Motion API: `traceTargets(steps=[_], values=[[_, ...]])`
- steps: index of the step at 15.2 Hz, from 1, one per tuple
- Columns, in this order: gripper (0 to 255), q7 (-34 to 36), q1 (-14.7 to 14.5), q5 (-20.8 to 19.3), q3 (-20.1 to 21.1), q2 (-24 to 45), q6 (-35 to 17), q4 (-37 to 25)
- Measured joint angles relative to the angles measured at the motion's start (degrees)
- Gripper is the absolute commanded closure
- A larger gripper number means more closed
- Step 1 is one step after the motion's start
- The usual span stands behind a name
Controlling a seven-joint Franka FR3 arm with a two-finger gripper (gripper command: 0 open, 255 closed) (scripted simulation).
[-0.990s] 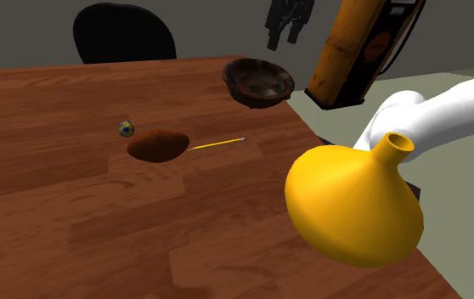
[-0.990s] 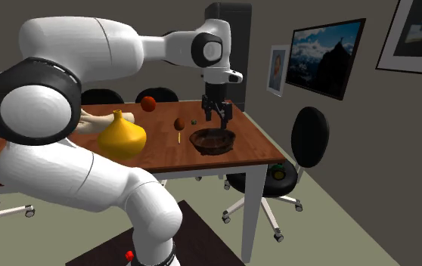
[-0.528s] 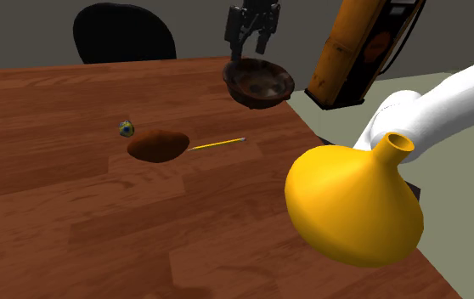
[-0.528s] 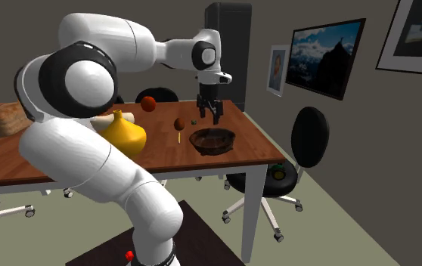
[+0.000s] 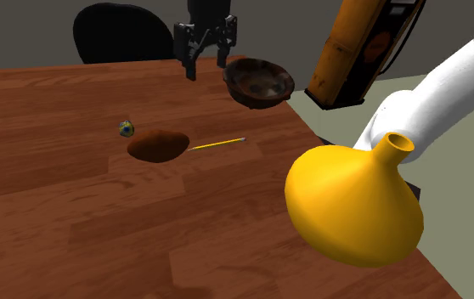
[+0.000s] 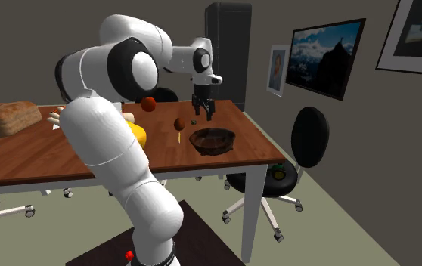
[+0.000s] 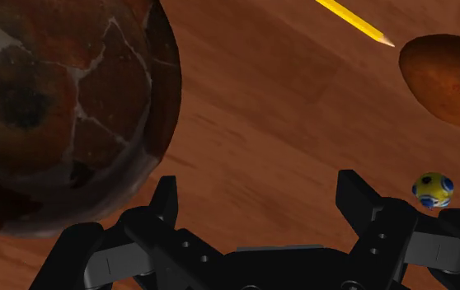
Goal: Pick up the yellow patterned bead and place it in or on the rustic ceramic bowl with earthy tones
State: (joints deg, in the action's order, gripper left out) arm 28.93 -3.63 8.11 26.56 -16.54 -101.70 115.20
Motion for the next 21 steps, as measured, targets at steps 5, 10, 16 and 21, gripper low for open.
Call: traceTargets(steps=[5, 10, 16, 21], values=[[0, 7.07, -0.99, -4.84, 5.14, 10.97, -1.11, -8.64], [0, 14.94, -4.52, -12.36, 8.77, 23.84, -0.14, -19.8], [0, 21.14, -11.12, -20.08, 9.43, 36.84, 2.96, -32.91], [0, 21.71, -11.27, -20.79, 9.17, 37.9, -0.34, -30.42]])
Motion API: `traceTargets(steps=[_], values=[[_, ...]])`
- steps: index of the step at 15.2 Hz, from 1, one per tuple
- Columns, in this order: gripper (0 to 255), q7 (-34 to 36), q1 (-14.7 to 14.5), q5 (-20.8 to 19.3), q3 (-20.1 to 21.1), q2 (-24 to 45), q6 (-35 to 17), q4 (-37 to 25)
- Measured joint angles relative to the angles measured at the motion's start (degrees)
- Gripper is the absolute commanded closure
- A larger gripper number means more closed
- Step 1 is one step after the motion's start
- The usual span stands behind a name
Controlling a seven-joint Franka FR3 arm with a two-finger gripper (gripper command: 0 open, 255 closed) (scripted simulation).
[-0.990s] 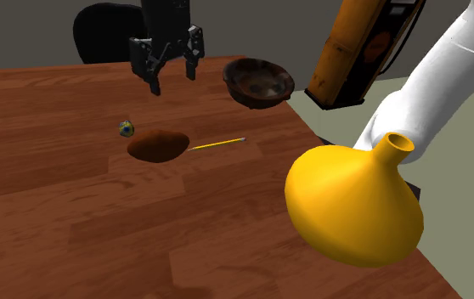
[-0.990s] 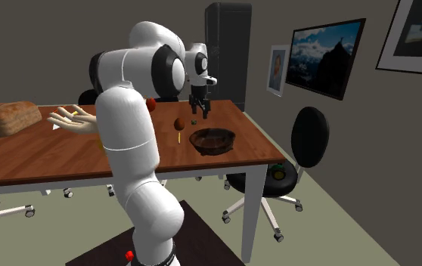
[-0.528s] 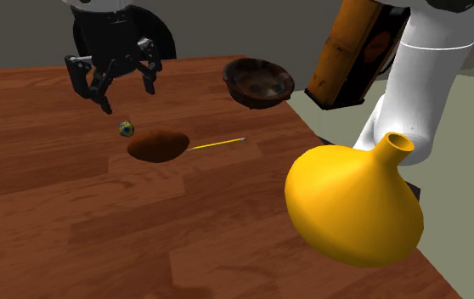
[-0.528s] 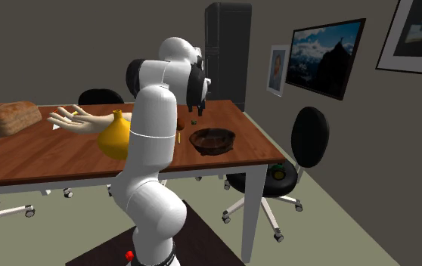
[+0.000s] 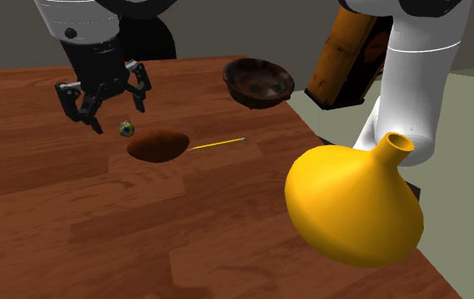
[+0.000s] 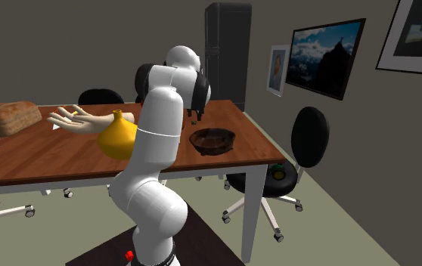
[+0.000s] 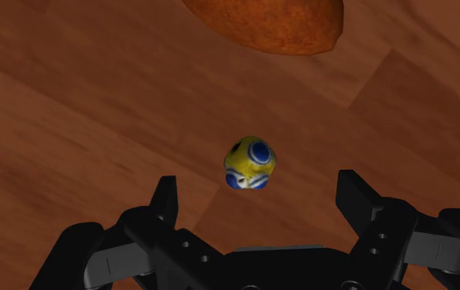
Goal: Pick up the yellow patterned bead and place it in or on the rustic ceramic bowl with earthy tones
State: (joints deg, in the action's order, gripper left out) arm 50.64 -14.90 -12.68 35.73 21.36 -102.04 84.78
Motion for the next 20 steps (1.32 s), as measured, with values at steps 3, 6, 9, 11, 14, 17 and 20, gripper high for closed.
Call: traceTargets(steps=[3, 6, 9, 11, 14, 17, 20], values=[[0, 0.05, 0.26, -0.03, -0.07, -0.04, -1.63, 1.68], [0, 0.04, 0.29, -0.06, -0.1, -0.01, -1.87, 1.88], [255, 0.04, 0.29, -0.06, -0.1, -0.01, -1.88, 1.89], [255, 0.04, 0.29, -0.06, -0.1, -0.01, -1.88, 1.89], [255, 0.04, 0.29, -0.06, -0.1, -0.01, -1.88, 1.89], [255, 0.04, 0.29, -0.06, -0.1, 0.0, -1.88, 1.89], [255, 0.05, 0.22, -0.07, -0.09, 0.03, -1.56, 1.54]])
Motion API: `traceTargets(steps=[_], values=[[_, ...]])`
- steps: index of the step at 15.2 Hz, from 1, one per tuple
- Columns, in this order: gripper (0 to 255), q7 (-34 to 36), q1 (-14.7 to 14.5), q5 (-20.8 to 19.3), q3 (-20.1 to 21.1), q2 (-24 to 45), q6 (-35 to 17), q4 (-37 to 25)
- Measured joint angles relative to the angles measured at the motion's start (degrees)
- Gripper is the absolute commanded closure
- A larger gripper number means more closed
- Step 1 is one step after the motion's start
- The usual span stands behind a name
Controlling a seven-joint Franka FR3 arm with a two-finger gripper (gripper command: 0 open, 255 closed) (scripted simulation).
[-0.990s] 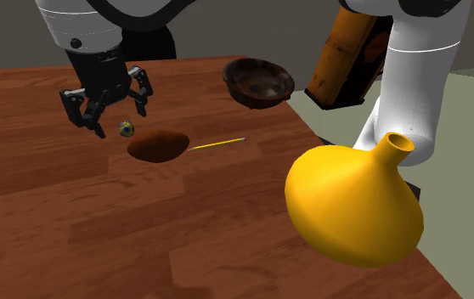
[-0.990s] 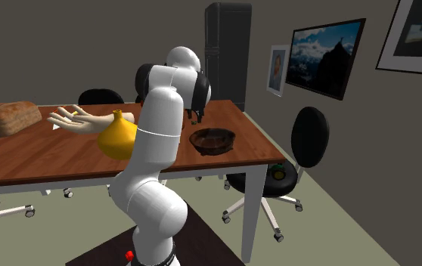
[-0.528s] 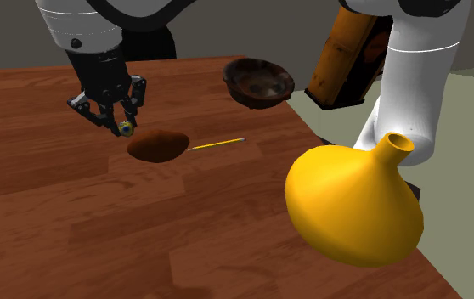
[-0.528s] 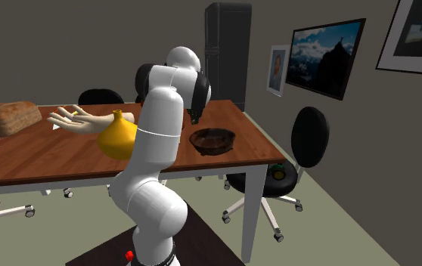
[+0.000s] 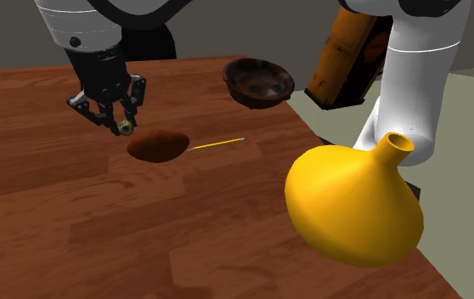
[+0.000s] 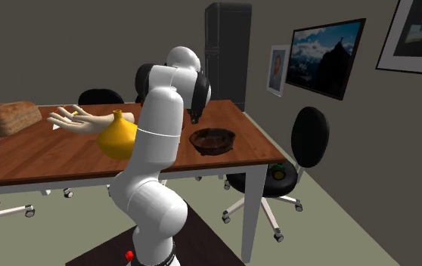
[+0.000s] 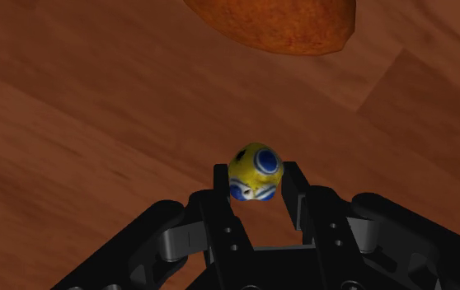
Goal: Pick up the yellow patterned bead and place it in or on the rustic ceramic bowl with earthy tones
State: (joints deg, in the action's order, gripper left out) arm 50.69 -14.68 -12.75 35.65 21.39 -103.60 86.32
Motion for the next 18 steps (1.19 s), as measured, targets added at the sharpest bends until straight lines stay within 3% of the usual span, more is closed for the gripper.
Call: traceTargets(steps=[18], values=[[255, -0.28, -3.0, -0.75, 0.32, 1.8, 14.45, -16.31]])
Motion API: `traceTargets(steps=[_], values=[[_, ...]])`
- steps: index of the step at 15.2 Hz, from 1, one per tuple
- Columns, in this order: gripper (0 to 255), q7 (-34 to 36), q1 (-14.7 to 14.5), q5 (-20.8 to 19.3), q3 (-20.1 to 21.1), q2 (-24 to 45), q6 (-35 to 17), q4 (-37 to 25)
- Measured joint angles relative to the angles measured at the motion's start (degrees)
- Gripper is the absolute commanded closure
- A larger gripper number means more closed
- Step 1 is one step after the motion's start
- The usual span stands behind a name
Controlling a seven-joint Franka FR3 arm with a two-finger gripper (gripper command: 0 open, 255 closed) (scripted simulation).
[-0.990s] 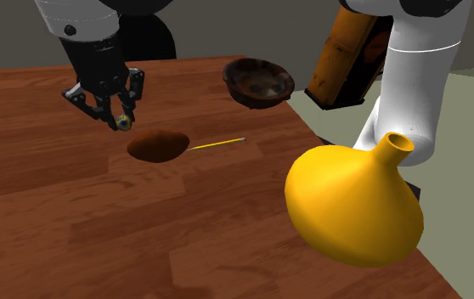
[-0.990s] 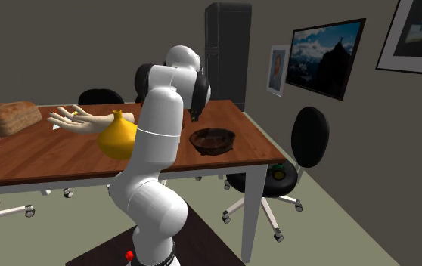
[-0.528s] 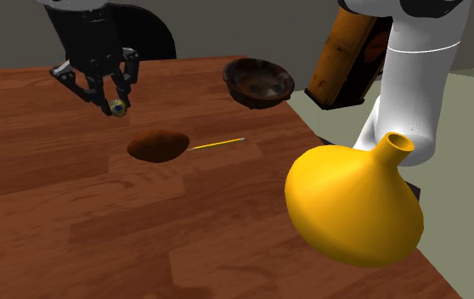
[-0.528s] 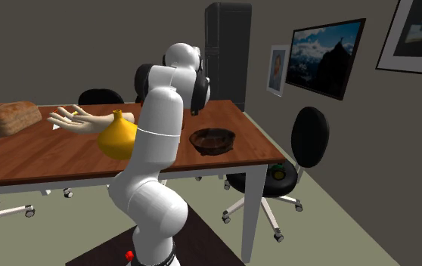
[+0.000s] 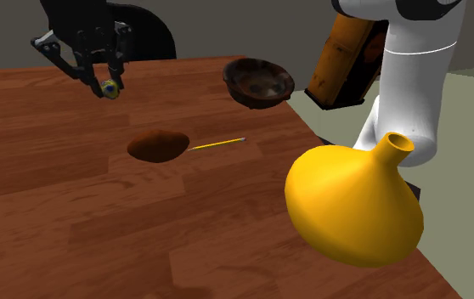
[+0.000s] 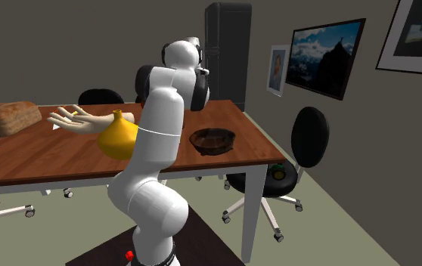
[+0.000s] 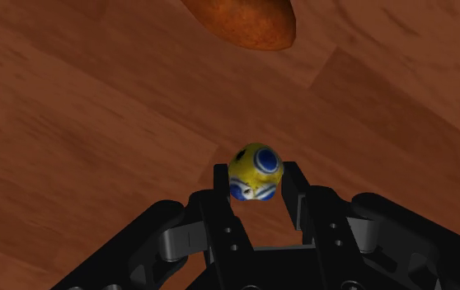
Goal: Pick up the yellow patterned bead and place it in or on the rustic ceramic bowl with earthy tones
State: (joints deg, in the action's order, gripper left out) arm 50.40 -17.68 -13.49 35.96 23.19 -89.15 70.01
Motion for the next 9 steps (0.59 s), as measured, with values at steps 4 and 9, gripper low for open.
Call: traceTargets(steps=[4, 9], values=[[255, -0.24, -1.29, -0.82, -0.16, 1.5, 4.09, -5.56], [255, -0.22, -3.68, -2.2, -0.4, 3.82, 9.46, -13.21]])
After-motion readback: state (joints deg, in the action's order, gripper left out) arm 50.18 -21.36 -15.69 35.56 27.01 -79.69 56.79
